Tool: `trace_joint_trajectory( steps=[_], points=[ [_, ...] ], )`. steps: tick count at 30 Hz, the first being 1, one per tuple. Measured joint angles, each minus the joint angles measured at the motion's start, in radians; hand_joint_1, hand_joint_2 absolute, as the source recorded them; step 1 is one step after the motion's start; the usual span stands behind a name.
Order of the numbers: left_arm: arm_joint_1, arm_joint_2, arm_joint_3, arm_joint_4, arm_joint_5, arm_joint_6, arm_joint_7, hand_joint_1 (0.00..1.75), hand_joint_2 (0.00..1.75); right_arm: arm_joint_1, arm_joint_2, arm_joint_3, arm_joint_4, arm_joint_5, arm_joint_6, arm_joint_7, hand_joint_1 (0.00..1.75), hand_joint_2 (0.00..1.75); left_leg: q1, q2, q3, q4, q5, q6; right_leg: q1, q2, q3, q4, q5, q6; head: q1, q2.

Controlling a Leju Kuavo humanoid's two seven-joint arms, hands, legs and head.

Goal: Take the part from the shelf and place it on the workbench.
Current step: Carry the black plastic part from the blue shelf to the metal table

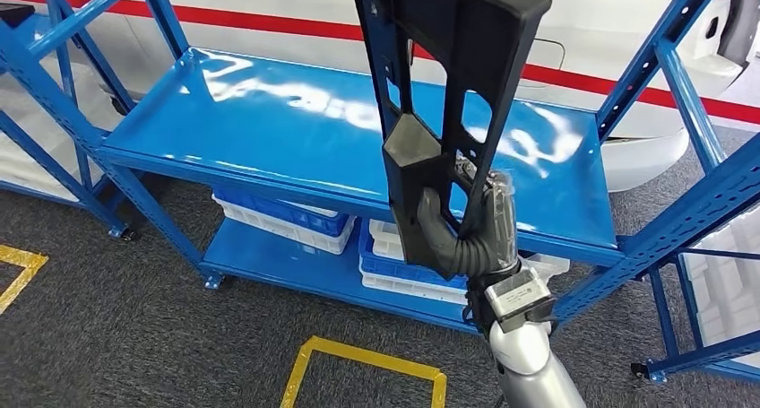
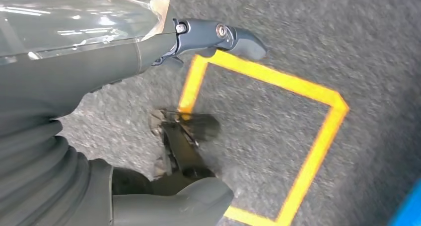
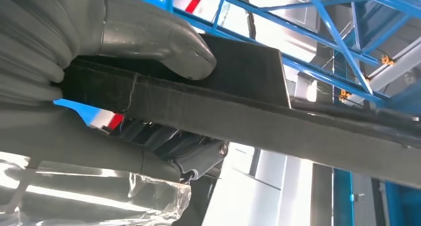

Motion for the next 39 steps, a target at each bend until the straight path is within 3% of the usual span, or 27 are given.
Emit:
trace_joint_trajectory(
  steps=[1,2,3,5,7,8,9,11,12,13,15,16,17,18,19,21,23,25,27,29,31,32,33,34,36,37,39],
  points=[
    [0.000,0.000,0.000,0.000,-0.002,-0.001,0.000,0.00,1.75,0.002,-0.001,0.000,0.000,0.001,0.001,0.000,1.75,1.75,-0.002,0.001,-0.017,0.000,0.013,0.000,-0.001,0.000,-0.004,0.053,-0.015,0.005,0.001,0.000],
    [0.000,0.000,0.001,0.000,-0.004,-0.002,0.000,0.00,1.75,0.004,-0.002,0.000,0.000,0.002,0.002,-0.001,1.75,1.75,-0.003,0.001,-0.034,0.001,0.026,-0.001,-0.001,0.000,0.004,0.082,-0.009,0.014,0.002,0.000],
    [0.000,0.000,0.001,0.000,-0.006,-0.003,0.000,0.00,1.75,0.005,-0.003,-0.001,0.000,0.004,0.002,-0.001,1.75,1.75,-0.004,0.002,-0.051,0.002,0.039,-0.003,-0.002,0.000,0.028,0.077,0.014,0.026,0.002,0.000],
    [0.000,0.000,0.002,0.000,-0.011,-0.005,0.000,0.00,1.75,0.006,-0.004,-0.002,-0.001,0.008,0.003,-0.002,1.75,1.75,-0.005,0.002,-0.081,0.005,0.064,-0.011,-0.002,0.000,0.125,-0.031,0.051,0.039,0.002,0.000],
    [0.000,0.000,0.002,0.000,-0.013,-0.006,0.000,0.00,1.75,0.006,-0.004,-0.004,-0.006,0.012,0.003,-0.003,1.75,1.75,-0.008,0.001,-0.100,0.013,0.084,-0.021,0.003,0.001,0.233,-0.186,0.033,0.031,0.002,0.000],
    [0.000,0.000,0.003,-0.001,-0.014,-0.006,0.000,0.00,1.75,0.006,-0.004,-0.004,-0.008,0.013,0.003,-0.003,1.75,1.75,-0.009,0.001,-0.105,0.015,0.095,-0.026,0.007,0.002,0.261,-0.234,0.019,0.024,0.002,0.000],
    [0.000,0.000,0.003,-0.001,-0.014,-0.006,0.000,0.00,1.75,0.006,-0.004,-0.005,-0.010,0.015,0.003,-0.004,1.75,1.75,-0.009,0.001,-0.108,0.016,0.105,-0.031,0.011,0.003,0.266,-0.252,0.013,0.017,0.002,0.000],
    [0.001,0.001,0.003,0.000,-0.014,-0.006,0.000,0.00,1.75,0.009,-0.004,-0.006,-0.011,0.016,0.003,-0.004,1.75,1.75,-0.005,-0.001,-0.115,0.019,0.108,-0.042,0.002,0.001,0.249,-0.247,0.026,0.000,0.000,0.000],
    [0.002,0.001,0.003,0.000,-0.015,-0.006,0.000,0.00,1.75,0.010,-0.004,-0.007,-0.011,0.017,0.003,-0.004,1.75,1.75,-0.002,-0.003,-0.123,0.037,0.079,-0.048,-0.003,-0.001,0.239,-0.246,0.037,-0.011,-0.001,0.000],
    [0.003,0.002,0.003,0.000,-0.015,-0.006,0.000,0.00,1.75,0.012,-0.003,-0.007,-0.011,0.019,0.003,-0.004,1.75,1.75,0.001,-0.005,-0.134,0.075,0.031,-0.053,-0.007,-0.003,0.226,-0.246,0.050,-0.021,-0.004,0.000],
    [0.003,0.002,0.003,0.000,-0.019,-0.007,0.000,0.00,1.75,0.012,-0.002,-0.007,-0.011,0.023,0.003,-0.004,1.75,1.75,0.006,-0.006,-0.157,0.198,-0.081,-0.063,-0.003,-0.006,0.200,-0.243,0.076,-0.034,-0.008,0.000],
    [0.003,0.002,0.003,0.000,-0.022,-0.008,0.000,0.00,1.75,0.013,-0.002,-0.007,-0.011,0.026,0.004,-0.004,1.75,1.75,0.008,-0.006,-0.163,0.259,-0.105,-0.067,0.000,-0.007,0.185,-0.241,0.087,-0.035,-0.009,0.000],
    [0.003,0.002,0.003,0.000,-0.025,-0.008,0.000,0.00,1.75,0.013,-0.002,-0.007,-0.011,0.028,0.004,-0.005,1.75,1.75,0.009,-0.006,-0.160,0.299,-0.102,-0.069,0.002,-0.007,0.170,-0.238,0.097,-0.035,-0.009,0.000],
    [0.002,0.002,0.003,0.000,-0.028,-0.009,0.000,0.00,1.75,0.014,-0.002,-0.007,-0.011,0.031,0.004,-0.005,1.75,1.75,0.011,-0.006,-0.141,0.305,-0.078,-0.071,0.002,-0.007,0.153,-0.234,0.107,-0.032,-0.009,0.000],
    [0.002,0.002,0.003,0.000,-0.031,-0.008,0.000,0.00,1.75,0.015,-0.002,-0.007,-0.011,0.033,0.005,-0.005,1.75,1.75,0.013,-0.005,-0.105,0.276,-0.050,-0.071,0.002,-0.007,0.138,-0.229,0.114,-0.029,-0.010,0.000],
    [0.000,0.002,0.003,0.000,-0.035,-0.007,0.001,0.00,1.75,0.016,-0.001,-0.007,-0.013,0.038,0.007,-0.005,1.75,1.75,0.013,0.008,-0.001,0.143,-0.039,-0.069,0.004,-0.012,0.118,-0.221,0.127,-0.022,-0.010,0.000],
    [-0.006,0.002,0.003,-0.001,-0.037,-0.006,0.001,0.00,1.75,0.015,0.000,-0.008,-0.017,0.044,0.012,-0.005,1.75,1.75,0.006,0.020,0.063,0.037,-0.069,-0.056,0.009,-0.021,0.109,-0.217,0.137,-0.012,-0.009,0.000],
    [-0.009,0.002,0.003,-0.001,-0.042,-0.006,0.001,0.00,1.75,0.012,0.001,-0.007,-0.019,0.051,0.017,-0.005,1.75,1.75,-0.002,0.014,0.068,0.010,-0.073,-0.035,0.010,-0.031,0.104,-0.217,0.147,0.001,-0.008,0.000],
    [-0.009,0.002,0.003,-0.001,-0.047,-0.007,0.001,0.00,1.75,0.011,0.000,-0.006,-0.021,0.059,0.017,-0.005,1.75,1.75,-0.003,0.005,0.057,0.002,-0.055,-0.012,0.009,-0.029,0.084,-0.188,0.129,0.005,-0.007,0.000],
    [-0.009,0.004,0.003,-0.002,-0.049,-0.010,0.002,0.00,1.75,0.012,-0.002,-0.006,-0.023,0.064,0.017,-0.004,1.75,1.75,-0.002,-0.002,0.039,-0.002,-0.035,0.003,0.007,-0.016,0.038,-0.086,0.065,-0.004,-0.005,0.000],
    [-0.010,0.006,0.003,-0.002,-0.050,-0.012,0.002,0.00,1.75,0.015,-0.003,-0.006,-0.024,0.068,0.017,-0.003,1.75,1.75,-0.003,-0.014,0.017,-0.001,-0.019,0.006,0.006,-0.008,-0.006,0.039,0.002,-0.010,-0.004,0.000],
    [-0.009,0.007,0.003,-0.001,-0.051,-0.013,0.002,0.00,1.75,0.017,-0.004,-0.006,-0.024,0.070,0.017,-0.003,1.75,1.75,-0.004,-0.020,0.007,0.000,-0.011,0.005,0.006,-0.006,-0.010,0.068,-0.010,-0.007,-0.003,0.000],
    [-0.009,0.007,0.003,-0.001,-0.051,-0.013,0.002,0.00,1.75,0.020,-0.004,-0.006,-0.024,0.071,0.017,-0.003,1.75,1.75,-0.004,-0.028,-0.001,0.000,-0.005,0.003,0.005,-0.004,0.008,0.055,-0.005,-0.001,-0.003,0.000],
    [-0.009,0.007,0.003,-0.001,-0.051,-0.014,0.002,0.00,1.75,0.022,-0.004,-0.006,-0.024,0.073,0.017,-0.003,1.75,1.75,-0.004,-0.036,-0.008,0.001,0.001,-0.001,0.004,0.000,0.045,0.005,0.011,0.006,-0.003,0.000],
    [-0.010,0.008,0.003,-0.002,-0.051,-0.014,0.001,0.00,1.75,0.024,-0.004,-0.005,-0.025,0.076,0.017,-0.003,1.75,1.75,-0.006,-0.051,-0.019,0.006,0.010,-0.009,0.001,0.029,0.136,-0.144,0.050,0.015,-0.002,0.000],
    [-0.011,0.008,0.003,-0.002,-0.051,-0.015,0.001,0.00,1.75,0.024,-0.004,-0.004,-0.025,0.077,0.017,-0.003,1.75,1.75,-0.008,-0.058,-0.024,0.009,0.013,-0.014,0.000,0.042,0.166,-0.195,0.062,0.014,-0.003,0.000],
    [-0.011,0.008,0.003,-0.002,-0.051,-0.015,-0.001,0.00,1.75,0.027,-0.004,-0.003,-0.025,0.080,0.018,-0.005,1.75,1.75,-0.009,-0.072,-0.037,0.015,0.022,-0.026,0.001,0.049,0.179,-0.227,0.068,0.006,-0.004,0.000]
  ],
)
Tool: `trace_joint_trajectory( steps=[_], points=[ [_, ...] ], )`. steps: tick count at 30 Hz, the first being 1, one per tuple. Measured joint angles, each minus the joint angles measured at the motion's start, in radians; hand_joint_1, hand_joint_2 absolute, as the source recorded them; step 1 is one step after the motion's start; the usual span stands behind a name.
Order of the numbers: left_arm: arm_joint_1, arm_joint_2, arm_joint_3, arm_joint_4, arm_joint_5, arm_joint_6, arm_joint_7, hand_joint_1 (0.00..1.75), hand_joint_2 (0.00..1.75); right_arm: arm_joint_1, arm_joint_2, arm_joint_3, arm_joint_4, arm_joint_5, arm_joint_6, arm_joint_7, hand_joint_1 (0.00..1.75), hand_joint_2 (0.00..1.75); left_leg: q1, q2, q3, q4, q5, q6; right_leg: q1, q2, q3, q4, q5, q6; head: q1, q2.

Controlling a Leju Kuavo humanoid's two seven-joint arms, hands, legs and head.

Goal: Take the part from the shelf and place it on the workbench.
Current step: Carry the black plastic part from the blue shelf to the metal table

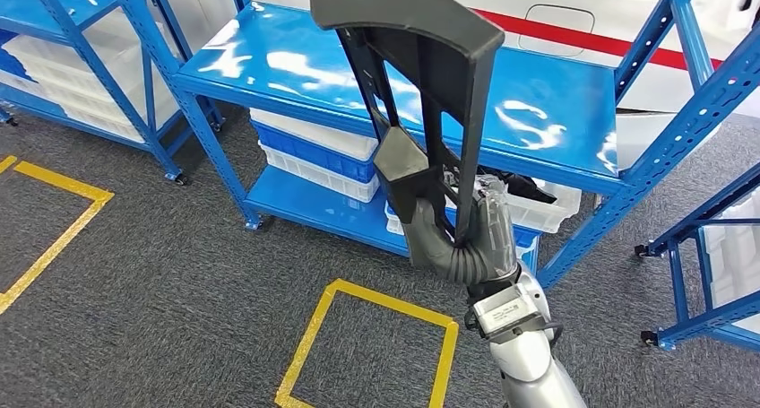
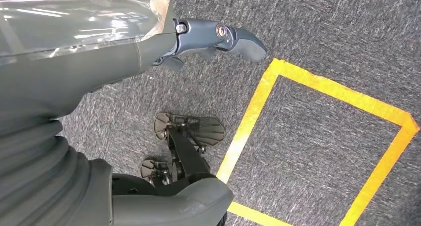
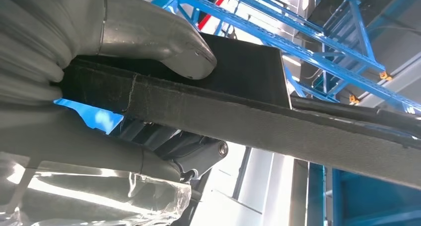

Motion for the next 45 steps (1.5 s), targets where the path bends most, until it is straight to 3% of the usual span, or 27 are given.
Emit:
trace_joint_trajectory(
  steps=[2,3,5,7,8,9,10,13,15,17,19,22,23,24,26,28,30,33,35,37,39,40,41,43,45],
  points=[
    [0.002,0.001,0.000,0.000,0.000,0.000,-0.003,0.00,1.75,0.003,0.001,0.000,0.000,0.004,0.001,-0.003,1.75,1.75,0.003,-0.006,-0.010,0.005,0.004,-0.011,-0.005,-0.017,-0.004,0.005,0.008,-0.012,0.000,0.000],
    [0.003,0.002,0.000,0.000,-0.001,0.000,-0.005,0.00,1.75,0.003,0.002,0.000,0.000,0.006,0.002,-0.006,1.75,1.75,0.005,0.005,-0.017,0.019,-0.006,-0.017,-0.008,-0.025,-0.005,0.004,0.012,-0.019,-0.002,0.000],
    [0.002,0.003,0.000,0.000,-0.003,0.000,-0.009,0.00,1.75,0.002,0.004,0.000,0.000,0.007,0.002,-0.009,1.75,1.75,0.009,0.039,-0.052,0.102,-0.060,-0.027,-0.009,-0.044,-0.006,0.003,0.017,-0.029,-0.007,0.000],
    [0.002,0.003,0.000,0.000,-0.005,0.000,-0.012,0.00,1.75,0.002,0.005,0.000,0.000,0.007,0.003,-0.011,1.75,1.75,0.012,0.057,-0.105,0.229,-0.121,-0.035,-0.003,-0.064,-0.010,0.004,0.018,-0.033,-0.009,0.000],
    [0.003,0.003,0.000,0.000,-0.006,0.000,-0.013,0.00,1.75,0.002,0.005,0.000,0.000,0.006,0.003,-0.011,1.75,1.75,0.013,0.060,-0.120,0.268,-0.133,-0.037,-0.001,-0.074,-0.013,0.004,0.019,-0.034,-0.009,0.000],
    [0.003,0.003,0.000,0.000,-0.007,0.000,-0.015,0.00,1.75,0.003,0.005,0.000,0.000,0.006,0.003,-0.011,1.75,1.75,0.014,0.061,-0.116,0.272,-0.127,-0.038,0.000,-0.083,-0.015,0.004,0.019,-0.035,-0.009,0.000],
    [0.004,0.003,0.000,0.000,-0.008,0.000,-0.016,0.00,1.75,0.003,0.005,0.000,0.000,0.006,0.003,-0.011,1.75,1.75,0.014,0.064,-0.092,0.234,-0.105,-0.037,0.001,-0.092,-0.015,0.005,0.020,-0.035,-0.009,0.000],
    [0.003,0.005,0.000,0.000,-0.012,-0.001,-0.022,0.00,1.75,0.006,0.005,0.001,-0.001,0.006,0.003,-0.014,1.75,1.75,0.007,0.101,0.019,0.042,-0.042,-0.025,0.007,-0.115,-0.014,0.004,0.020,-0.033,-0.008,0.000],
    [0.006,0.008,0.000,0.000,-0.013,-0.001,-0.024,0.00,1.75,0.014,0.005,0.003,-0.003,0.005,0.002,-0.017,1.75,1.75,-0.003,0.108,0.033,0.007,-0.040,-0.014,0.012,-0.127,-0.016,0.003,0.021,-0.028,-0.007,0.000],
    [0.012,0.010,0.000,0.000,-0.013,-0.002,-0.025,0.00,1.75,0.021,0.005,0.008,-0.005,0.005,0.001,-0.019,1.75,1.75,-0.003,0.093,0.030,-0.002,-0.032,-0.001,0.012,-0.131,-0.020,0.004,0.019,-0.019,-0.006,0.000],
    [0.014,0.010,0.000,0.000,-0.015,-0.002,-0.025,0.00,1.75,0.024,0.004,0.010,-0.009,0.005,-0.002,-0.020,1.75,1.75,0.002,0.080,0.030,-0.013,-0.021,0.014,0.011,-0.104,-0.040,0.044,-0.008,-0.016,-0.005,0.000],
    [0.013,0.010,0.000,0.000,-0.023,-0.001,-0.024,0.00,1.75,0.032,-0.001,0.011,-0.012,0.005,-0.009,-0.023,1.75,1.75,0.005,0.055,0.024,-0.017,-0.013,0.024,0.006,-0.060,-0.124,0.229,-0.090,-0.025,-0.001,0.000],
    [0.013,0.010,0.000,0.000,-0.028,-0.001,-0.022,0.00,1.75,0.036,-0.003,0.011,-0.013,0.004,-0.013,-0.023,1.75,1.75,0.005,0.044,0.022,-0.016,-0.011,0.024,0.005,-0.057,-0.148,0.280,-0.105,-0.024,0.000,0.000],
    [0.013,0.009,0.000,0.000,-0.034,-0.002,-0.020,0.00,1.75,0.041,-0.005,0.011,-0.015,0.004,-0.019,-0.023,1.75,1.75,0.005,0.033,0.020,-0.016,-0.010,0.023,0.003,-0.055,-0.156,0.298,-0.104,-0.018,0.000,0.000],
    [0.010,0.008,-0.002,0.000,-0.048,-0.003,-0.013,0.00,1.75,0.049,-0.009,0.011,-0.023,0.005,-0.032,-0.020,1.75,1.75,0.006,0.009,0.020,-0.013,-0.008,0.018,-0.005,-0.044,-0.116,0.214,-0.059,0.002,0.000,0.000],
    [-0.002,0.007,-0.006,0.000,-0.063,-0.006,-0.003,0.00,1.75,0.055,-0.013,0.009,-0.037,0.006,-0.043,-0.014,1.75,1.75,0.006,-0.014,0.014,-0.004,-0.008,0.009,-0.016,-0.008,-0.058,0.080,-0.007,0.016,-0.001,0.000],
    [-0.016,0.008,-0.010,-0.002,-0.073,-0.008,0.006,0.00,1.75,0.062,-0.016,0.005,-0.048,0.006,-0.049,-0.007,1.75,1.75,0.004,-0.029,0.004,0.006,-0.010,-0.001,-0.020,0.013,-0.037,0.025,0.009,0.011,-0.004,0.000],
    [-0.030,0.011,-0.013,-0.007,-0.079,-0.009,0.012,0.00,1.75,0.067,-0.017,-0.005,-0.059,0.003,-0.050,0.002,1.75,1.75,0.012,-0.043,-0.003,0.005,-0.009,-0.019,-0.013,-0.005,-0.034,0.023,0.011,-0.012,-0.004,0.000],
    [-0.040,0.013,-0.014,-0.010,-0.080,-0.009,0.016,0.00,1.75,0.071,-0.017,-0.010,-0.067,-0.001,-0.051,0.005,1.75,1.75,0.015,-0.011,-0.018,0.033,-0.028,-0.030,-0.015,-0.021,-0.031,0.021,0.017,-0.028,-0.007,0.000],
    [-0.051,0.013,-0.015,-0.013,-0.079,-0.007,0.018,0.00,1.75,0.078,-0.019,-0.017,-0.074,-0.010,-0.047,0.006,1.75,1.75,0.016,0.042,-0.063,0.135,-0.090,-0.036,-0.011,-0.039,-0.031,0.020,0.020,-0.035,-0.013,0.000],
    [-0.058,0.012,-0.015,-0.016,-0.075,-0.002,0.020,0.00,1.75,0.090,-0.023,-0.027,-0.075,-0.021,-0.038,0.004,1.75,1.75,0.019,0.060,-0.120,0.258,-0.144,-0.040,-0.003,-0.061,-0.030,0.021,0.017,-0.039,-0.015,0.000],
    [-0.059,0.012,-0.015,-0.016,-0.072,0.000,0.021,0.00,1.75,0.095,-0.025,-0.032,-0.075,-0.025,-0.035,0.003,1.75,1.75,0.019,0.061,-0.131,0.282,-0.146,-0.039,0.001,-0.071,-0.030,0.021,0.016,-0.041,-0.015,0.000],
    [-0.058,0.012,-0.014,-0.016,-0.070,0.002,0.022,0.00,1.75,0.100,-0.027,-0.035,-0.075,-0.029,-0.031,0.001,1.75,1.75,0.018,0.062,-0.126,0.271,-0.131,-0.036,0.004,-0.080,-0.029,0.021,0.014,-0.043,-0.015,0.000],
    [-0.057,0.012,-0.014,-0.017,-0.068,0.003,0.023,0.00,1.75,0.103,-0.028,-0.040,-0.075,-0.033,-0.028,-0.002,1.75,1.75,0.012,0.083,-0.063,0.146,-0.069,-0.021,0.009,-0.096,-0.024,0.021,0.009,-0.044,-0.015,0.000],
    [-0.059,0.012,-0.014,-0.018,-0.067,0.005,0.023,0.00,1.75,0.104,-0.029,-0.046,-0.075,-0.036,-0.022,-0.005,1.75,1.75,-0.003,0.112,-0.008,0.039,-0.031,-0.003,0.014,-0.111,-0.021,0.019,0.004,-0.042,-0.013,0.000]
  ],
)
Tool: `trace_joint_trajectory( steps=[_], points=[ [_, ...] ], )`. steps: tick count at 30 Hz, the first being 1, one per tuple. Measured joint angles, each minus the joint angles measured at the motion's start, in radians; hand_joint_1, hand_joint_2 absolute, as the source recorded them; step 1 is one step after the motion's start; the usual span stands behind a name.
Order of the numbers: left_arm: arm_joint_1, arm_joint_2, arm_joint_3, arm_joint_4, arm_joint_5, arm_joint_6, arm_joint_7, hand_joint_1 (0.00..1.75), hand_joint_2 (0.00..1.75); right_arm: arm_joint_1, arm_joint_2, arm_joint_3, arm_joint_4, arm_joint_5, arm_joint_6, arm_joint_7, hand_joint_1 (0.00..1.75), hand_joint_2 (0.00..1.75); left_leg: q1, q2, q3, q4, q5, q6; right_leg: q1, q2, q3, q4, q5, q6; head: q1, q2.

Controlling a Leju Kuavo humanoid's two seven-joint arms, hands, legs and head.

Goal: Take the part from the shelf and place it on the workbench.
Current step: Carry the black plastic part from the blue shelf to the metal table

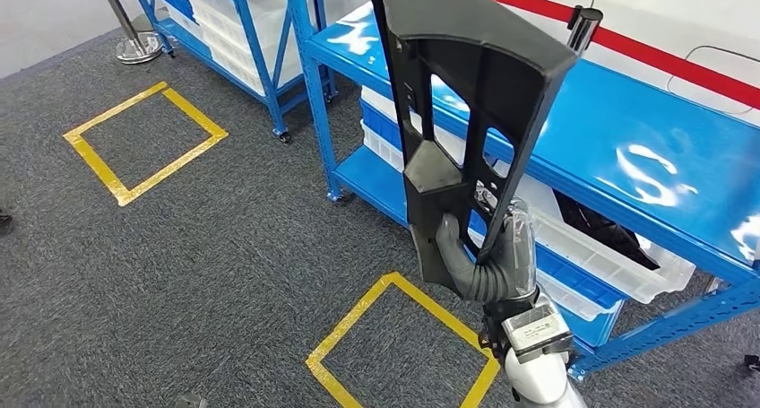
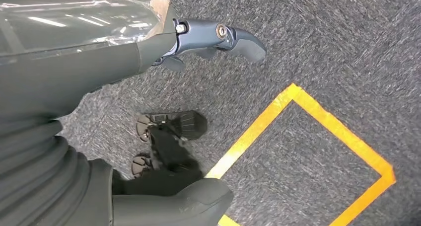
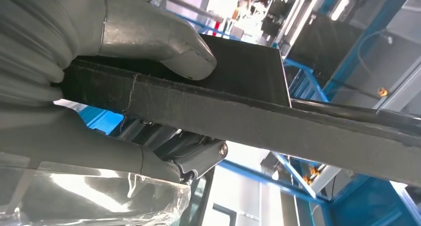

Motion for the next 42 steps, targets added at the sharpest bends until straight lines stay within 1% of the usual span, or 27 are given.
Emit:
trace_joint_trajectory(
  steps=[1,3,5,6,8,10,11,12,14,16,18,19,21,23,24,25,26,27,28,30,32,34,36,38,40,41,42],
  points=[
    [0.000,0.000,0.000,0.000,0.001,0.002,0.001,0.00,1.75,0.001,0.000,-0.003,0.000,-0.002,0.004,-0.001,1.75,1.75,-0.007,0.008,0.008,-0.018,0.002,0.006,0.000,-0.007,0.001,-0.001,-0.002,0.003,0.000,0.000],
    [0.003,0.000,0.003,0.000,0.005,0.005,0.005,0.00,1.75,0.003,-0.001,-0.011,0.000,-0.006,0.011,-0.001,1.75,1.75,-0.012,-0.008,0.010,-0.027,0.006,0.014,0.000,-0.021,0.003,-0.005,-0.004,0.009,-0.001,0.000],
    [0.008,-0.001,0.007,0.000,0.011,0.007,0.008,0.00,1.75,0.007,-0.001,-0.021,-0.002,-0.009,0.015,-0.001,1.75,1.75,-0.007,-0.024,0.022,-0.049,0.017,0.024,0.000,-0.001,-0.002,0.012,-0.018,0.014,0.001,0.000],
    [0.010,-0.002,0.009,0.000,0.011,0.007,0.011,0.00,1.75,0.012,-0.002,-0.028,-0.005,-0.010,0.016,-0.004,1.75,1.75,-0.003,-0.034,0.029,-0.060,0.023,0.029,-0.001,0.019,-0.017,0.045,-0.035,0.015,0.002,0.000],
    [0.014,-0.004,0.010,0.000,0.004,0.009,0.017,0.00,1.75,0.027,-0.005,-0.042,-0.009,-0.015,0.017,-0.010,1.75,1.75,0.000,-0.057,0.031,-0.066,0.027,0.033,-0.008,0.054,-0.076,0.166,-0.082,0.013,0.005,0.000],
    [0.020,-0.006,0.010,0.002,-0.001,0.013,0.023,0.00,1.75,0.043,-0.008,-0.053,-0.011,-0.022,0.019,-0.018,1.75,1.75,0.002,-0.082,0.031,-0.065,0.026,0.032,-0.016,0.060,-0.129,0.260,-0.106,0.021,0.006,0.000],
    [0.024,-0.007,0.010,0.002,-0.002,0.015,0.025,0.00,1.75,0.049,-0.010,-0.056,-0.011,-0.026,0.020,-0.023,1.75,1.75,0.004,-0.095,0.030,-0.063,0.026,0.030,-0.021,0.060,-0.132,0.257,-0.095,0.032,0.006,0.000],
    [0.028,-0.008,0.010,0.003,-0.002,0.017,0.025,0.00,1.75,0.053,-0.011,-0.059,-0.011,-0.029,0.022,-0.029,1.75,1.75,0.006,-0.107,0.030,-0.059,0.024,0.027,-0.028,0.063,-0.115,0.215,-0.070,0.045,0.006,0.000],
    [0.035,-0.008,0.010,0.003,-0.005,0.019,0.021,0.00,1.75,0.057,-0.012,-0.060,-0.011,-0.038,0.024,-0.045,1.75,1.75,0.010,-0.131,0.024,-0.042,0.017,0.012,-0.041,0.086,-0.060,0.089,-0.016,0.069,0.007,0.000],
    [0.040,-0.006,0.011,0.003,-0.010,0.019,0.014,0.00,1.75,0.064,-0.013,-0.061,-0.012,-0.051,0.027,-0.060,1.75,1.75,0.011,-0.151,0.012,-0.024,0.010,-0.003,-0.045,0.102,-0.033,0.029,0.005,0.067,0.008,0.000],
    [0.050,-0.004,0.011,0.004,-0.015,0.020,0.009,0.00,1.75,0.071,-0.014,-0.061,-0.014,-0.062,0.031,-0.070,1.75,1.75,0.015,-0.162,0.004,-0.020,0.012,-0.013,-0.039,0.091,-0.033,0.032,0.007,0.052,0.008,0.000],
    [0.055,-0.003,0.011,0.005,-0.017,0.020,0.008,0.00,1.75,0.072,-0.014,-0.061,-0.014,-0.065,0.032,-0.072,1.75,1.75,0.017,-0.155,0.002,-0.018,0.011,-0.017,-0.039,0.085,-0.033,0.031,0.010,0.047,0.008,0.000],
    [0.062,-0.003,0.012,0.006,-0.020,0.020,0.007,0.00,1.75,0.073,-0.014,-0.062,-0.015,-0.068,0.035,-0.075,1.75,1.75,0.018,-0.109,-0.020,0.029,-0.018,-0.023,-0.037,0.070,-0.032,0.029,0.014,0.036,0.005,0.000],
    [0.062,-0.003,0.012,0.006,-0.021,0.020,0.006,0.00,1.75,0.075,-0.013,-0.063,-0.016,-0.070,0.037,-0.078,1.75,1.75,0.018,-0.061,-0.076,0.151,-0.082,-0.028,-0.031,0.050,-0.033,0.028,0.013,0.026,0.001,0.000],
    [0.062,-0.003,0.012,0.006,-0.023,0.020,0.005,0.00,1.75,0.077,-0.013,-0.063,-0.016,-0.073,0.039,-0.080,1.75,1.75,0.019,-0.054,-0.108,0.219,-0.110,-0.029,-0.027,0.039,-0.033,0.028,0.012,0.022,0.001,0.000],
    [0.063,-0.003,0.012,0.007,-0.027,0.020,0.005,0.00,1.75,0.080,-0.013,-0.064,-0.016,-0.078,0.040,-0.084,1.75,1.75,0.019,-0.052,-0.129,0.262,-0.123,-0.028,-0.024,0.027,-0.033,0.028,0.011,0.020,0.001,0.000],
    [0.064,-0.003,0.012,0.007,-0.033,0.019,0.005,0.00,1.75,0.085,-0.013,-0.064,-0.016,-0.084,0.041,-0.089,1.75,1.75,0.019,-0.051,-0.132,0.272,-0.118,-0.026,-0.021,0.017,-0.033,0.028,0.010,0.019,0.001,0.000],
    [0.066,-0.002,0.011,0.008,-0.043,0.017,0.005,0.00,1.75,0.091,-0.012,-0.065,-0.017,-0.090,0.041,-0.096,1.75,1.75,0.018,-0.049,-0.114,0.240,-0.097,-0.021,-0.019,0.006,-0.033,0.028,0.009,0.018,0.001,0.000],
    [0.067,-0.001,0.010,0.008,-0.053,0.013,0.005,0.00,1.75,0.099,-0.012,-0.066,-0.017,-0.095,0.041,-0.104,1.75,1.75,0.016,-0.041,-0.080,0.177,-0.067,-0.014,-0.017,-0.004,-0.032,0.028,0.009,0.017,0.001,0.000],
    [0.066,0.004,0.005,0.008,-0.071,0.003,0.006,0.00,1.75,0.120,-0.012,-0.070,-0.022,-0.101,0.040,-0.122,1.75,1.75,0.006,-0.005,-0.008,0.044,-0.026,-0.001,-0.012,-0.022,-0.031,0.027,0.007,0.017,0.002,0.000],
    [0.066,0.010,0.000,0.008,-0.084,-0.006,0.007,0.00,1.75,0.151,-0.012,-0.078,-0.030,-0.104,0.039,-0.143,1.75,1.75,-0.006,0.011,0.016,-0.008,-0.019,0.007,-0.010,-0.038,-0.030,0.024,0.005,0.020,0.002,0.000],
    [0.068,0.015,-0.003,0.010,-0.094,-0.012,0.008,0.00,1.75,0.192,-0.011,-0.086,-0.039,-0.101,0.037,-0.164,1.75,1.75,-0.008,-0.010,0.020,-0.019,-0.012,0.013,-0.010,-0.049,-0.026,0.021,0.003,0.027,0.002,0.000],
    [0.070,0.016,-0.011,0.010,-0.100,-0.016,0.008,0.00,1.75,0.231,-0.010,-0.091,-0.047,-0.093,0.033,-0.177,1.75,1.75,-0.004,-0.031,0.032,-0.038,-0.001,0.019,-0.012,-0.013,-0.033,0.047,-0.015,0.031,0.003,0.000],
    [0.065,0.015,-0.018,0.010,-0.103,-0.017,0.008,0.00,1.75,0.257,-0.009,-0.094,-0.050,-0.082,0.031,-0.185,1.75,1.75,-0.001,-0.051,0.037,-0.048,0.006,0.024,-0.016,0.039,-0.081,0.149,-0.064,0.024,0.007,0.000],
    [0.061,0.014,-0.019,0.010,-0.103,-0.017,0.007,0.00,1.75,0.279,-0.007,-0.096,-0.051,-0.070,0.030,-0.189,1.75,1.75,-0.001,-0.075,0.035,-0.047,0.007,0.027,-0.017,0.056,-0.143,0.271,-0.109,0.020,0.011,0.000],
    [0.062,0.014,-0.019,0.010,-0.103,-0.017,0.006,0.00,1.75,0.289,-0.005,-0.097,-0.051,-0.062,0.031,-0.190,1.75,1.75,-0.001,-0.088,0.035,-0.047,0.007,0.027,-0.018,0.058,-0.156,0.293,-0.110,0.025,0.011,0.000],
    [0.064,0.014,-0.019,0.010,-0.102,-0.016,0.004,0.00,1.75,0.299,-0.002,-0.098,-0.051,-0.055,0.033,-0.192,1.75,1.75,0.000,-0.102,0.036,-0.045,0.007,0.026,-0.019,0.060,-0.150,0.275,-0.095,0.034,0.011,0.000]
  ],
)
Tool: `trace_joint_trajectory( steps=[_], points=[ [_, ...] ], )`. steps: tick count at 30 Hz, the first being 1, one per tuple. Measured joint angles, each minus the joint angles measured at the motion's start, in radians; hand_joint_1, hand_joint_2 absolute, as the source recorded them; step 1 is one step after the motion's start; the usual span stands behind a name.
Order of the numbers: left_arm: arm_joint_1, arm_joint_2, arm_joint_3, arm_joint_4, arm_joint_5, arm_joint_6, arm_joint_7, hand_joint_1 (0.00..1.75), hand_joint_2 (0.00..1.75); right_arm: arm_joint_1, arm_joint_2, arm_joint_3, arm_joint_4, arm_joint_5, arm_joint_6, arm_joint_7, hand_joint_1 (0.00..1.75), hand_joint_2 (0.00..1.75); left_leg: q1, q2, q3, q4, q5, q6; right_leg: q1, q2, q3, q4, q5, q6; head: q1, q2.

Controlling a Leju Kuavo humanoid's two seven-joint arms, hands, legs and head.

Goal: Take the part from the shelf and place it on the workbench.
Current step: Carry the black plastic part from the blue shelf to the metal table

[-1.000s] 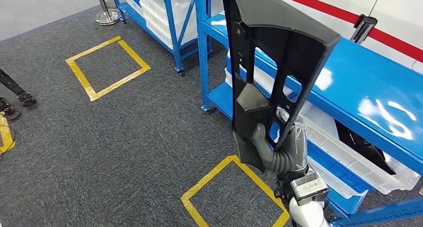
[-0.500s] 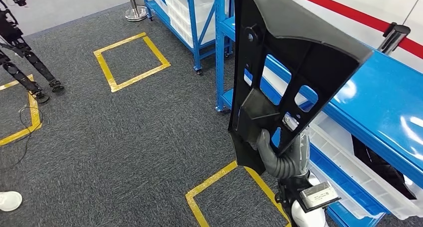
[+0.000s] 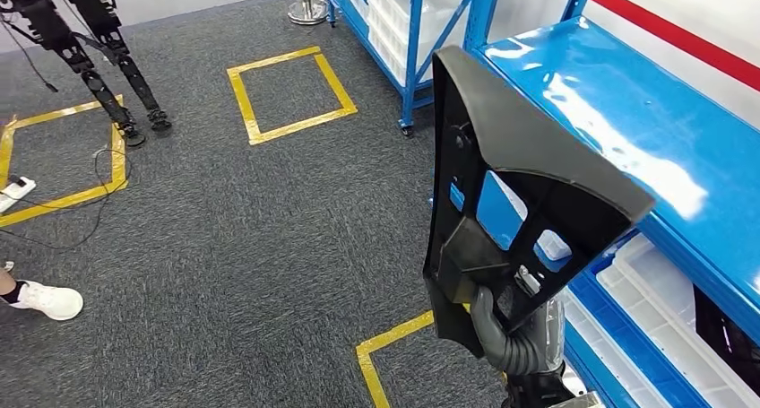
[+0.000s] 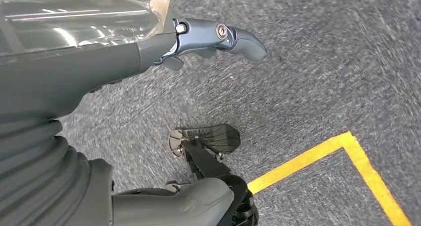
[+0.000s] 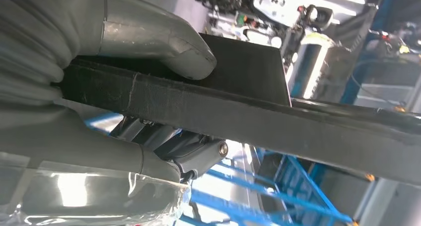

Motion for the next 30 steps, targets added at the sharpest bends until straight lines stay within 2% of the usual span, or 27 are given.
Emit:
trace_joint_trajectory(
  steps=[2,3,4,5,7,8,10,11,12,13,14,15,16,18,19,20,21,22,23,25,27,28,29,30],
  points=[
    [0.005,0.000,0.000,0.000,0.003,0.001,-0.005,0.00,1.75,0.012,0.007,-0.001,0.000,0.013,0.007,-0.002,1.75,1.75,0.003,-0.026,-0.001,0.008,-0.003,-0.005,-0.008,0.019,0.058,-0.126,0.057,0.021,0.000,0.000],
    [0.006,0.001,0.001,0.000,0.006,0.003,-0.008,0.00,1.75,0.015,0.012,-0.001,0.000,0.019,0.012,-0.003,1.75,1.75,0.002,-0.038,-0.005,0.016,-0.006,-0.011,-0.011,0.035,0.085,-0.187,0.080,0.025,0.002,0.000],
    [0.008,0.002,0.002,0.000,0.008,0.004,-0.012,0.00,1.75,0.016,0.016,-0.001,0.000,0.022,0.017,-0.003,1.75,1.75,0.001,-0.048,-0.009,0.022,-0.009,-0.017,-0.013,0.046,0.104,-0.226,0.095,0.023,0.002,0.000],
    [0.010,0.003,0.003,0.000,0.010,0.004,-0.015,0.00,1.75,0.017,0.020,-0.001,-0.001,0.024,0.022,-0.003,1.75,1.75,0.000,-0.056,-0.014,0.027,-0.011,-0.023,-0.012,0.052,0.112,-0.242,0.101,0.017,0.002,0.000],
    [0.017,0.005,0.004,0.000,0.012,0.005,-0.020,0.00,1.75,0.017,0.027,-0.002,-0.001,0.026,0.028,-0.003,1.75,1.75,0.003,-0.068,-0.020,0.028,-0.010,-0.032,-0.008,0.039,0.113,-0.241,0.105,0.001,0.000,0.000],
    [0.021,0.005,0.004,0.000,0.013,0.005,-0.021,0.00,1.75,0.016,0.030,-0.002,-0.002,0.026,0.029,-0.003,1.75,1.75,0.004,-0.057,-0.024,0.034,-0.013,-0.036,-0.008,0.031,0.114,-0.242,0.107,-0.004,-0.001,0.000],
    [0.024,0.006,0.005,0.000,0.016,0.006,-0.025,0.00,1.75,0.015,0.036,-0.003,-0.002,0.027,0.031,-0.003,1.75,1.75,0.005,-0.008,-0.050,0.091,-0.048,-0.044,-0.009,0.013,0.116,-0.245,0.108,-0.015,-0.006,0.000],
    [0.023,0.006,0.005,0.000,0.018,0.007,-0.028,0.00,1.75,0.014,0.038,-0.004,-0.003,0.026,0.033,-0.003,1.75,1.75,0.006,0.023,-0.077,0.148,-0.080,-0.049,-0.006,0.001,0.116,-0.245,0.108,-0.019,-0.009,0.000],
    [0.022,0.006,0.007,0.000,0.020,0.008,-0.030,0.00,1.75,0.014,0.039,-0.005,-0.003,0.024,0.035,-0.002,1.75,1.75,0.007,0.039,-0.110,0.215,-0.112,-0.052,-0.003,-0.011,0.116,-0.245,0.106,-0.023,-0.011,0.000],
    [0.022,0.005,0.008,0.000,0.021,0.008,-0.033,0.00,1.75,0.013,0.039,-0.006,-0.003,0.020,0.037,-0.001,1.75,1.75,0.009,0.046,-0.140,0.275,-0.135,-0.054,0.000,-0.023,0.115,-0.245,0.105,-0.025,-0.011,0.000],
    [0.022,0.005,0.009,0.000,0.021,0.008,-0.035,0.00,1.75,0.012,0.039,-0.007,-0.003,0.015,0.039,-0.001,1.75,1.75,0.010,0.050,-0.159,0.312,-0.144,-0.054,0.003,-0.035,0.115,-0.245,0.104,-0.026,-0.011,0.000],
    [0.023,0.005,0.010,0.000,0.019,0.009,-0.038,0.00,1.75,0.011,0.039,-0.008,-0.003,0.009,0.039,0.000,1.75,1.75,0.010,0.051,-0.158,0.309,-0.133,-0.052,0.005,-0.046,0.115,-0.245,0.103,-0.027,-0.011,0.000],
    [0.023,0.005,0.010,0.000,0.016,0.011,-0.041,0.00,1.75,0.010,0.039,-0.009,-0.003,0.003,0.039,0.000,1.75,1.75,0.009,0.056,-0.137,0.269,-0.107,-0.047,0.007,-0.057,0.116,-0.245,0.102,-0.028,-0.011,0.000],
    [0.018,0.006,0.011,0.000,0.010,0.018,-0.046,0.00,1.75,0.008,0.039,-0.011,-0.004,-0.005,0.037,0.000,1.75,1.75,0.000,0.089,-0.061,0.131,-0.050,-0.031,0.010,-0.076,0.119,-0.245,0.099,-0.029,-0.011,0.000],
    [0.013,0.006,0.012,-0.001,0.008,0.021,-0.047,0.00,1.75,0.007,0.039,-0.012,-0.004,-0.007,0.034,0.000,1.75,1.75,-0.008,0.106,-0.033,0.078,-0.034,-0.024,0.012,-0.086,0.120,-0.246,0.098,-0.027,-0.011,0.000],
    [0.008,0.007,0.013,-0.002,0.007,0.023,-0.047,0.00,1.75,0.006,0.039,-0.012,-0.004,-0.009,0.030,0.000,1.75,1.75,-0.014,0.118,-0.018,0.047,-0.029,-0.017,0.013,-0.094,0.121,-0.247,0.097,-0.025,-0.011,0.000],
    [0.004,0.009,0.016,-0.002,0.006,0.025,-0.045,0.00,1.75,0.006,0.039,-0.013,-0.004,-0.010,0.026,0.000,1.75,1.75,-0.019,0.119,-0.015,0.038,-0.031,-0.013,0.013,-0.103,0.122,-0.248,0.096,-0.023,-0.011,0.000],
    [0.001,0.010,0.019,-0.002,0.005,0.027,-0.044,0.00,1.75,0.005,0.039,-0.013,-0.004,-0.011,0.022,0.000,1.75,1.75,-0.021,0.107,-0.015,0.031,-0.028,-0.008,0.013,-0.113,0.126,-0.252,0.096,-0.020,-0.012,0.000],
    [0.001,0.011,0.022,-0.002,0.002,0.030,-0.042,0.00,1.75,0.005,0.039,-0.014,-0.005,-0.011,0.020,0.000,1.75,1.75,-0.018,0.096,-0.006,0.020,-0.022,-0.004,0.014,-0.112,0.129,-0.253,0.094,-0.017,-0.011,0.000],
    [-0.002,0.012,0.024,-0.003,-0.002,0.040,-0.038,0.00,1.75,0.005,0.040,-0.016,-0.006,-0.011,0.017,0.000,1.75,1.75,-0.011,0.073,0.013,-0.007,-0.008,0.003,0.015,-0.073,0.119,-0.216,0.074,-0.014,-0.009,0.000],
    [-0.008,0.010,0.027,-0.003,-0.002,0.049,-0.034,0.00,1.75,0.008,0.039,-0.017,-0.006,-0.011,0.014,0.000,1.75,1.75,-0.007,0.050,0.021,-0.017,0.000,0.006,0.011,-0.020,0.067,-0.107,0.030,-0.018,-0.005,0.000],
    [-0.011,0.009,0.029,-0.003,-0.002,0.052,-0.032,0.00,1.75,0.011,0.039,-0.018,-0.004,-0.011,0.012,0.000,1.75,1.75,-0.007,0.036,0.020,-0.016,0.000,0.006,0.008,-0.009,0.034,-0.046,0.010,-0.019,-0.003,0.000],
    [-0.013,0.008,0.030,-0.003,-0.001,0.056,-0.030,0.00,1.75,0.013,0.039,-0.018,-0.003,-0.011,0.011,0.000,1.75,1.75,-0.006,0.022,0.020,-0.016,0.000,0.006,0.005,-0.005,0.011,-0.008,0.002,-0.015,-0.002,0.000],
    [-0.013,0.007,0.032,-0.003,0.000,0.058,-0.029,0.00,1.75,0.013,0.038,-0.018,-0.002,-0.012,0.010,0.000,1.75,1.75,-0.006,0.007,0.021,-0.014,-0.001,0.005,0.002,-0.003,0.004,-0.005,0.010,-0.006,-0.002,0.000]
  ],
)
